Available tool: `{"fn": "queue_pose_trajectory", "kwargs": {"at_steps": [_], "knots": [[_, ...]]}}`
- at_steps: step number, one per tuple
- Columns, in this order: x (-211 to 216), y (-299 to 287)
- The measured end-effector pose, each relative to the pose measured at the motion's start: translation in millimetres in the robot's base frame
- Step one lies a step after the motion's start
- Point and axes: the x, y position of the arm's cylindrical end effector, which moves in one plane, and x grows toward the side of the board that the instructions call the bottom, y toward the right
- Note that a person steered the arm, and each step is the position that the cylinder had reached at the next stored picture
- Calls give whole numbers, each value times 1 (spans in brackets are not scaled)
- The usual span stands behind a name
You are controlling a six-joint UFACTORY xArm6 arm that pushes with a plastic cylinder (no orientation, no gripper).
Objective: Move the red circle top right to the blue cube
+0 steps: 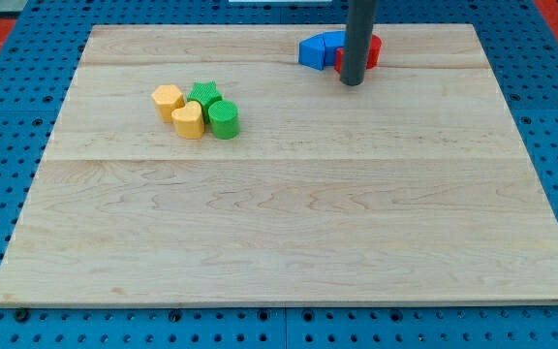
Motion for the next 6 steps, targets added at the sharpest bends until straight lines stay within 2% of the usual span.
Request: {"fn": "queue_pose_trajectory", "kwargs": {"at_steps": [2, 4, 5, 6], "knots": [[10, 39], [-42, 61], [-53, 48], [-58, 7]]}}
